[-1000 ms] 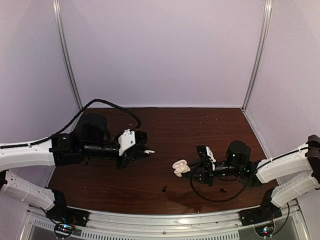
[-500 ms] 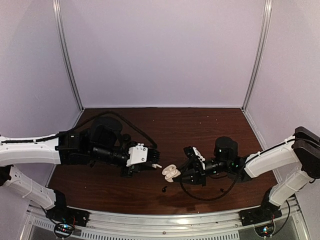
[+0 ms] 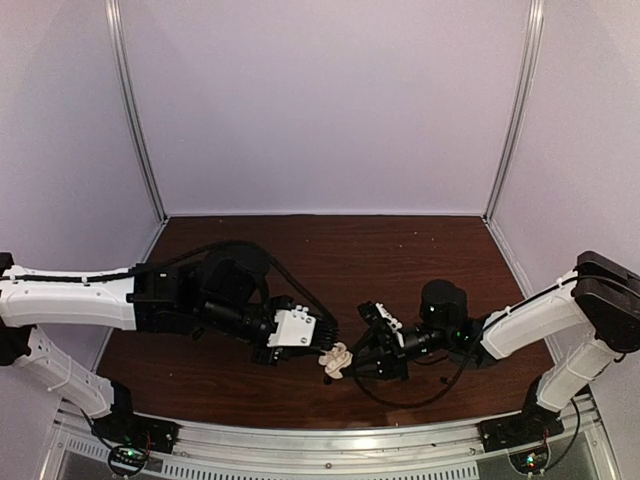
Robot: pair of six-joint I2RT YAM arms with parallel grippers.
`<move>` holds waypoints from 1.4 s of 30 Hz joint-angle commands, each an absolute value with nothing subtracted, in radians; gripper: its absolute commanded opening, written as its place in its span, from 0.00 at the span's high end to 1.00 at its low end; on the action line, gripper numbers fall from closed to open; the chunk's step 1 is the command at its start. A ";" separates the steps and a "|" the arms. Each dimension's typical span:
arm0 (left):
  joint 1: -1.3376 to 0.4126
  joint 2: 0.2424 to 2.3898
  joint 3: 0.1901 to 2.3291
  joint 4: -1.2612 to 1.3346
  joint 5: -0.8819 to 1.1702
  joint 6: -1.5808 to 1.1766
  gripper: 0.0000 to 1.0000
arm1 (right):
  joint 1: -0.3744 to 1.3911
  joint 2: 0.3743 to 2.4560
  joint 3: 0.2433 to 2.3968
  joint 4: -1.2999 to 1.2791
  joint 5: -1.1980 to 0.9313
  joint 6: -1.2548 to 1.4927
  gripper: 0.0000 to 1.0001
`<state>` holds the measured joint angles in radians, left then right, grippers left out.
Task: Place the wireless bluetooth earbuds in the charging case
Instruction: Insert the right earbud into the right side groove of the charging case.
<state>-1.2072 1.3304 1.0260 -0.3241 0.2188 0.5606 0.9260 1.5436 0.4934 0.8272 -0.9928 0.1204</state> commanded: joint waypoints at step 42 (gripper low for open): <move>-1.310 1.471 1.124 -0.353 -0.040 0.659 0.97 | 0.970 1.603 0.548 0.891 -0.996 0.197 1.00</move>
